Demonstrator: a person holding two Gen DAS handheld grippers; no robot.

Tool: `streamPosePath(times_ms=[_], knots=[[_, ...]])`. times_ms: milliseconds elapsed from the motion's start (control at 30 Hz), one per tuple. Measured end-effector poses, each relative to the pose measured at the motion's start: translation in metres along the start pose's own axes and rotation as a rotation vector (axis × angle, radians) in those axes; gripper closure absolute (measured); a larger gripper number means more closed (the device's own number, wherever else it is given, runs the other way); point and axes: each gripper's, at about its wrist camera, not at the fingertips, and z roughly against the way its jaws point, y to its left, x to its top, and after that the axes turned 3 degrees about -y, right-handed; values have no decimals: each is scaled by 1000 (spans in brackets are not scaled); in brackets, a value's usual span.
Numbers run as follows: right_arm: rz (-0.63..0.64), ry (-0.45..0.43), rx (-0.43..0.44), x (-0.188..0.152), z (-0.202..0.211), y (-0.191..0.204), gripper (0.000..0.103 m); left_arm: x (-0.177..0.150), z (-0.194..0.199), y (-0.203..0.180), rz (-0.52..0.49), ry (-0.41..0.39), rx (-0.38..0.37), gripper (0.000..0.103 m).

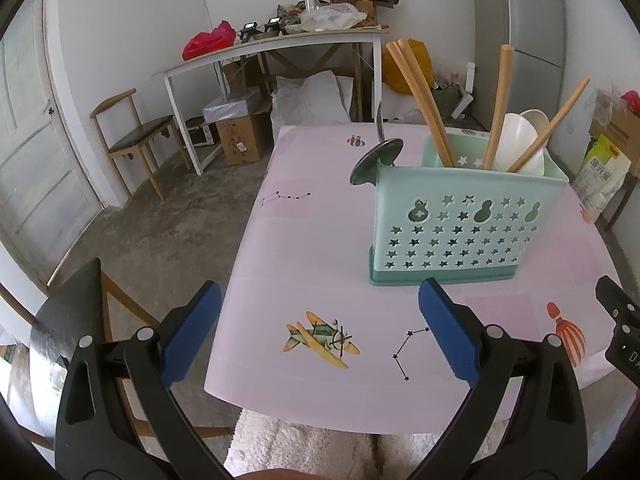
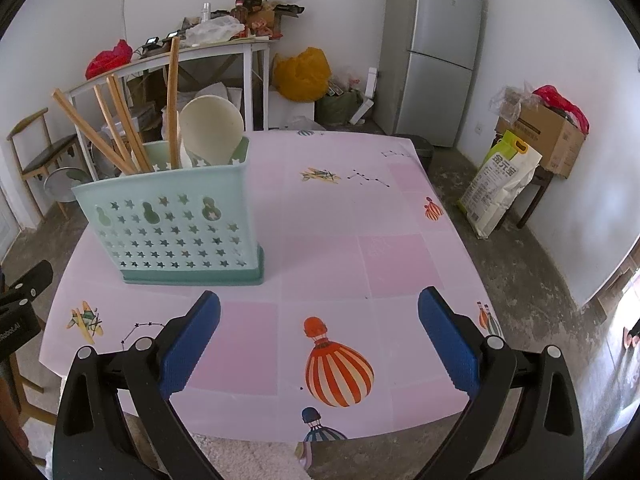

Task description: Organize utensils

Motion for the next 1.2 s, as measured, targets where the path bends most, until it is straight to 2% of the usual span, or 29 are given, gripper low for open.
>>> streamPosePath(times_ms=[1200], knots=[[0,0,0,0,2,1,7,-3,-3,3,10,11,-7,8]])
